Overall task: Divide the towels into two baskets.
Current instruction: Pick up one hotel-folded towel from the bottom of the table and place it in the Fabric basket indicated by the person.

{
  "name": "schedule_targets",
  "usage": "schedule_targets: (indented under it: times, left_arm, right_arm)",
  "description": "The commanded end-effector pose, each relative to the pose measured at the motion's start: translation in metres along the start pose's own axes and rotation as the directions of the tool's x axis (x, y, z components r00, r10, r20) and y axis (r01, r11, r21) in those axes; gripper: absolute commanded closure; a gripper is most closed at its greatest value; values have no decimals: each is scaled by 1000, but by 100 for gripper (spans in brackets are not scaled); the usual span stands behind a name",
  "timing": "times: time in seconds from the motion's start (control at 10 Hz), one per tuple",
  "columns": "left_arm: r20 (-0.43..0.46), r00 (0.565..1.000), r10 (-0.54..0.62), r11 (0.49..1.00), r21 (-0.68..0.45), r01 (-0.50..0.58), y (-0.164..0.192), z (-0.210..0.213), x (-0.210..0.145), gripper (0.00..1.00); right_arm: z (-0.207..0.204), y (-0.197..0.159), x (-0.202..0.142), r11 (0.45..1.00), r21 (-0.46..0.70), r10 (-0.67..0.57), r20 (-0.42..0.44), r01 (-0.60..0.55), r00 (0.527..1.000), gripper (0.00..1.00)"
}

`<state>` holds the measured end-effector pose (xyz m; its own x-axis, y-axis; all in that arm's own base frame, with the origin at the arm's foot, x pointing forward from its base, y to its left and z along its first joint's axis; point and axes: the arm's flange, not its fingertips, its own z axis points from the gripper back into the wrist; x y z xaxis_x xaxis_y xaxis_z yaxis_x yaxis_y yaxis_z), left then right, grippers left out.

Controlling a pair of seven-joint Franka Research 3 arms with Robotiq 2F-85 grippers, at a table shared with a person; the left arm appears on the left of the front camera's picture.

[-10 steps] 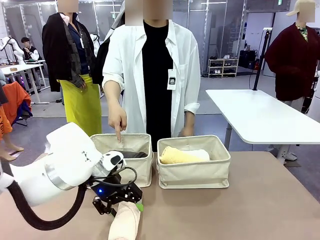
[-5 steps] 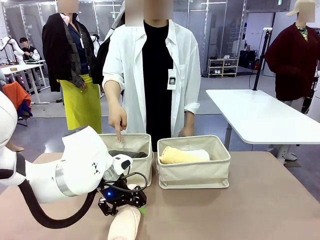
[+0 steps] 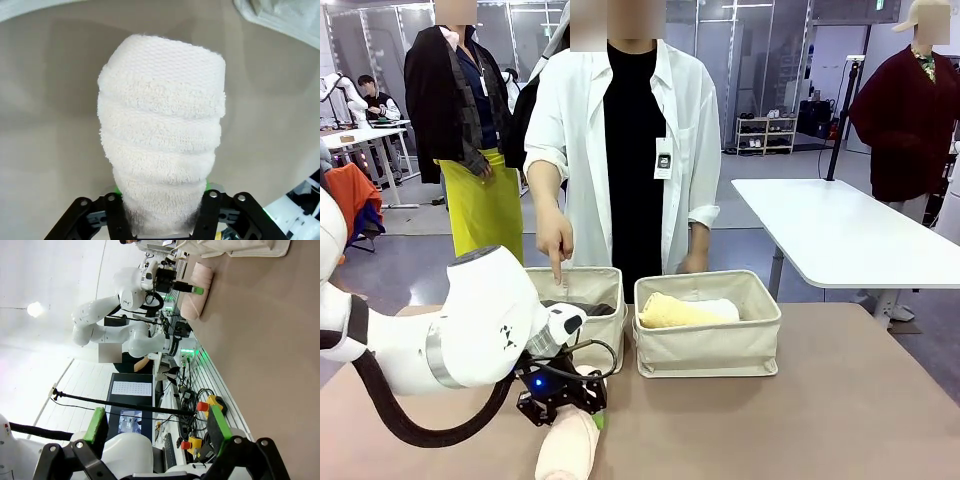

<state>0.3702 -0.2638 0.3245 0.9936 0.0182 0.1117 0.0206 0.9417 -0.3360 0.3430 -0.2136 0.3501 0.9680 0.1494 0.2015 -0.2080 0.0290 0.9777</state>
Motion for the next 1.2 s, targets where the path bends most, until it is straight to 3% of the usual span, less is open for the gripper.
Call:
schedule_targets:
  times: [0.0, 0.3, 0.4, 0.5, 0.6, 0.7, 0.9, 1.1]
  left_arm:
    - [48, 998, -36, 999, -14, 37, 2, 42, -5, 50]
    - [38, 949, -314, 945, 106, 308, -3, 102, 0, 50]
    - [49, 903, -428, 899, 125, 419, -10, 116, 4, 50]
    - [32, 814, -580, 806, 165, 568, -16, 123, 6, 50]
    - [-9, 645, -764, 634, 175, 753, -23, 122, 2, 50]
    - [-72, 478, -875, 467, 131, 874, -28, 120, -2, 50]
    - [-262, 396, -880, 330, 261, 907, -28, 119, -5, 50]
    - [-279, 292, -915, 215, 274, 937, -28, 125, -24, 50]
  right_arm:
    - [-4, 2, -3, 1000, -6, 4, 9, -4, 1000, 0]
    - [-4, 2, -3, 1000, -6, 4, 9, -4, 1000, 0]
    - [-4, 2, -3, 1000, -6, 4, 9, -4, 1000, 0]
    - [-4, 2, -3, 1000, -6, 4, 9, -4, 1000, 0]
    - [-4, 2, -3, 1000, -6, 4, 9, -4, 1000, 0]
    - [-4, 2, -3, 1000, -6, 4, 9, -4, 1000, 0]
    - [-4, 2, -3, 1000, -6, 4, 9, -4, 1000, 0]
    - [-4, 2, -3, 1000, -6, 4, 9, -4, 1000, 0]
